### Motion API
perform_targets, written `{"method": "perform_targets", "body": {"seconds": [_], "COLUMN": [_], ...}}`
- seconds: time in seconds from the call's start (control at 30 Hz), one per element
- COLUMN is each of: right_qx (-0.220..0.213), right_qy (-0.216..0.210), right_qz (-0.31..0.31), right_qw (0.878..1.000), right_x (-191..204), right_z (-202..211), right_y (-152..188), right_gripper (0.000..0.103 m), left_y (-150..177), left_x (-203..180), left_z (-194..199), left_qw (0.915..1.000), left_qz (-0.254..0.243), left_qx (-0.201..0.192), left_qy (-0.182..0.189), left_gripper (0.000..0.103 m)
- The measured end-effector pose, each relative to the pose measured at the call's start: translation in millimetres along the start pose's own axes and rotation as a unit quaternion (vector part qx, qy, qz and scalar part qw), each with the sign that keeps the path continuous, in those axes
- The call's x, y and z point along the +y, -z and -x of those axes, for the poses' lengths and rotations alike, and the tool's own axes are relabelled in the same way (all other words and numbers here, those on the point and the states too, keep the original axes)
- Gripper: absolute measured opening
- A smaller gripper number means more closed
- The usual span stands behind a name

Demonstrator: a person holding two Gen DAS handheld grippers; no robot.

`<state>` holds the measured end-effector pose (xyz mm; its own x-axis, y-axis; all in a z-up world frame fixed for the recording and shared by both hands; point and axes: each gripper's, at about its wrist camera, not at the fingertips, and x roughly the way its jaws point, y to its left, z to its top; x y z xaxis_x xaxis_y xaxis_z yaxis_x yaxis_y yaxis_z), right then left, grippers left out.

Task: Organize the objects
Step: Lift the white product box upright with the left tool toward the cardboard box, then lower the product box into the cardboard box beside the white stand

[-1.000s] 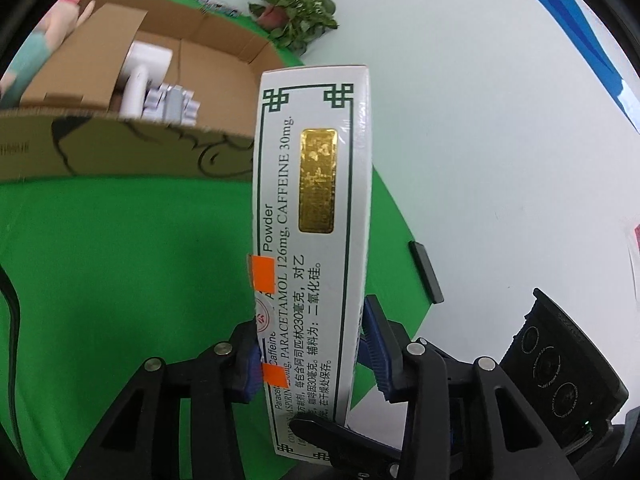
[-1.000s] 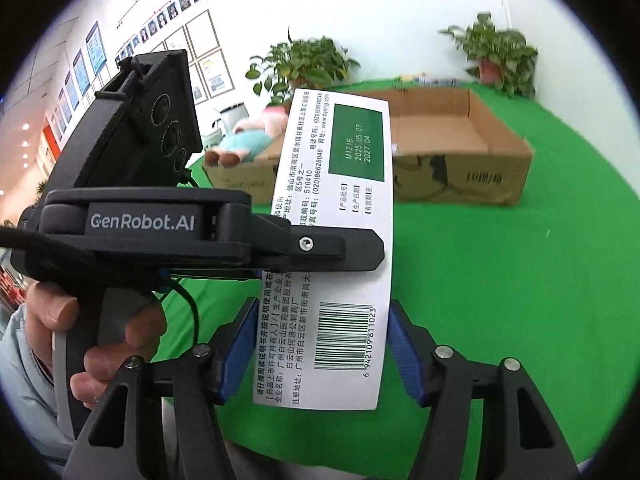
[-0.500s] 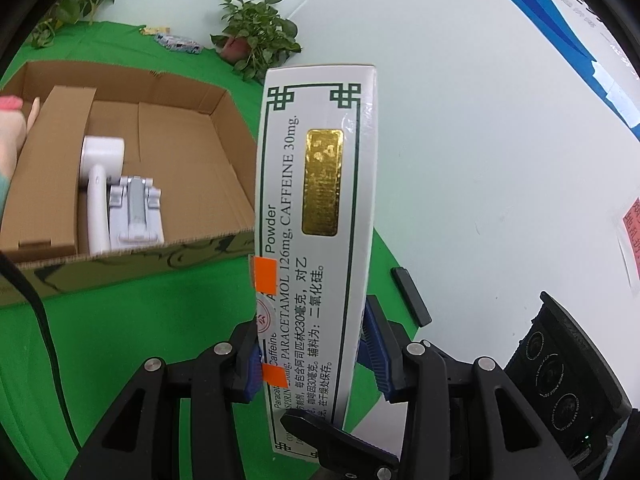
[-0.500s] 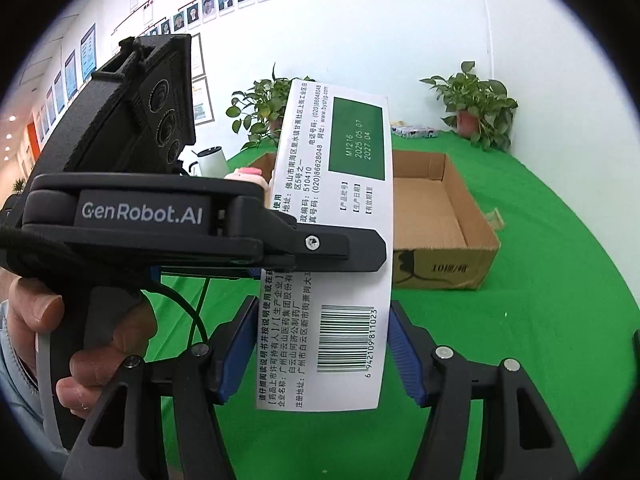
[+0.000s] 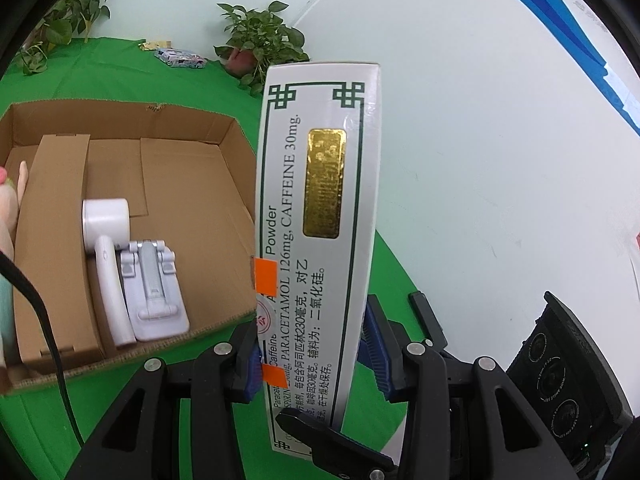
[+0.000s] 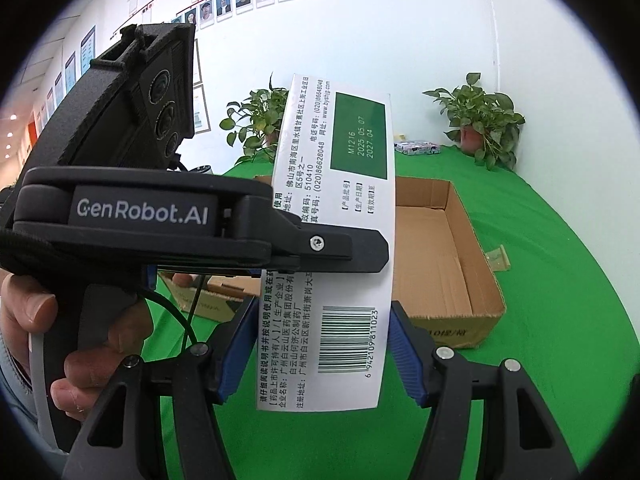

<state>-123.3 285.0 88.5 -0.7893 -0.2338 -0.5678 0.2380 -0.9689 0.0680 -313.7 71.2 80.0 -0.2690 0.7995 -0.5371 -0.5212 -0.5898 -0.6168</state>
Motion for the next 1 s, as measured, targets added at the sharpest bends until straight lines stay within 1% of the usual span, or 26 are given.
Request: {"method": "perform_targets", "body": {"seconds": [0.13, 0.3, 0.37, 0.53, 0.63, 0.77, 1.0], "right_qx": [-0.001, 0.014, 0.028, 0.069, 0.096, 0.127, 0.165], "right_qy": [0.0, -0.007, -0.019, -0.048, -0.059, -0.081, -0.09], "right_qz": [-0.001, -0.006, -0.008, -0.015, -0.026, -0.063, -0.097], "right_qw": [1.0, 1.0, 0.999, 0.996, 0.993, 0.987, 0.977], "right_x": [-6.8, -23.7, -33.5, -59.2, -70.8, -85.4, -102.9], "right_z": [-12.3, -37.2, -49.3, -89.3, -109.1, -129.3, -155.7], "right_y": [-8.4, -27.8, -36.5, -51.4, -54.4, -43.1, -25.8], "right_gripper": [0.062, 0.062, 0.062, 0.062, 0.062, 0.062, 0.062], "left_y": [-21.8, -48.9, -59.2, -81.4, -86.6, -87.8, -82.5], "left_x": [7.8, 21.5, 30.3, 56.1, 73.9, 90.4, 114.2], "left_z": [-9.8, -28.2, -37.5, -65.2, -82.9, -106.4, -138.6], "left_qw": [1.0, 0.9999, 0.9996, 0.9976, 0.9945, 0.9896, 0.9816], "left_qz": [0.0, 0.011, 0.023, 0.056, 0.081, 0.1, 0.124], "left_qx": [0.004, 0.011, 0.016, 0.036, 0.056, 0.087, 0.129], "left_qy": [-0.003, -0.006, -0.006, -0.02, -0.035, -0.056, -0.067], "left_gripper": [0.04, 0.04, 0.04, 0.039, 0.039, 0.039, 0.04]}}
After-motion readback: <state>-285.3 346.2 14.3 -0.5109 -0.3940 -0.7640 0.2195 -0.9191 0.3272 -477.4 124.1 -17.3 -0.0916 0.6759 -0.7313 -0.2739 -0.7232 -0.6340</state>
